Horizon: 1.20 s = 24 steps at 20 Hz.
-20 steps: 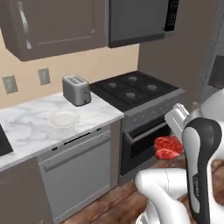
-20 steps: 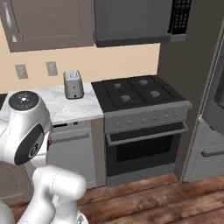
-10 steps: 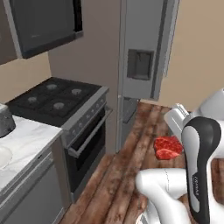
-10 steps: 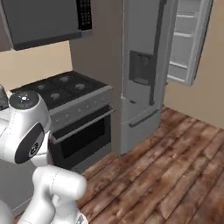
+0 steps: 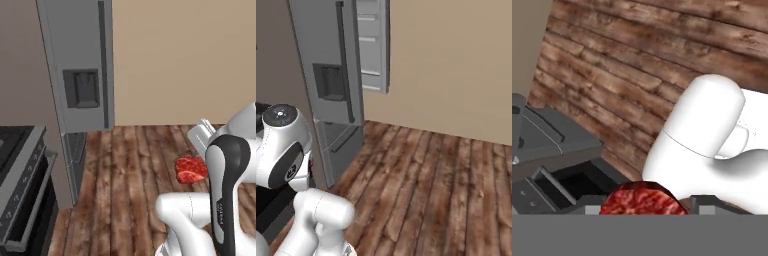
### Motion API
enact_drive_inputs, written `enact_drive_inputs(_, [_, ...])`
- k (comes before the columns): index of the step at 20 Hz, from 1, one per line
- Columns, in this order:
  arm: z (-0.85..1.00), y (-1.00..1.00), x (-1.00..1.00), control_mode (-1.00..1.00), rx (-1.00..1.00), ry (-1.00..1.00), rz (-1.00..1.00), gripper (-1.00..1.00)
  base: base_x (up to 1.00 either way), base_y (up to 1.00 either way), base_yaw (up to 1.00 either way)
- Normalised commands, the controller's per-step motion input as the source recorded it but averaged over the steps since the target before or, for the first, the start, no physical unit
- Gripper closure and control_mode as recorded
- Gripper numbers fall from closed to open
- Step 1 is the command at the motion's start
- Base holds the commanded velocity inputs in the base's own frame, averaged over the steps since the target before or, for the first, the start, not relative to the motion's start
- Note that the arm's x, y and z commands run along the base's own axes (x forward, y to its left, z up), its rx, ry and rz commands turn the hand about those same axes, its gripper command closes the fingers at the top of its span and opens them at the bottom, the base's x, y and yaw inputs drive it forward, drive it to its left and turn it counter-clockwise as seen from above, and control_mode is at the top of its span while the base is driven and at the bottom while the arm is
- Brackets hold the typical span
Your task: Place the steak on the counter behind the older steak on the same shelf of the fridge to maintain FIFO order. Close the fridge door when finished.
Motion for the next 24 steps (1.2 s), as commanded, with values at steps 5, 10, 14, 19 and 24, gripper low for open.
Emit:
enact_drive_inputs(5, [0.00,0.00,0.00,1.00,0.00,0.00,0.00,1.00,1.00,-0.34,-0.23])
enact_drive_inputs(10, [0.00,0.00,0.00,1.00,0.00,0.00,0.00,1.00,1.00,-0.41,0.09])
enact_drive_inputs(14, [0.00,0.00,0.00,1.00,0.00,0.00,0.00,1.00,0.98,-0.63,0.32])
enact_drive_inputs(19, [0.00,0.00,0.00,1.00,0.00,0.00,0.00,1.00,0.92,-0.68,0.40])
enact_drive_inputs(24, [0.00,0.00,0.00,1.00,0.00,0.00,0.00,1.00,0.86,-0.67,0.43])
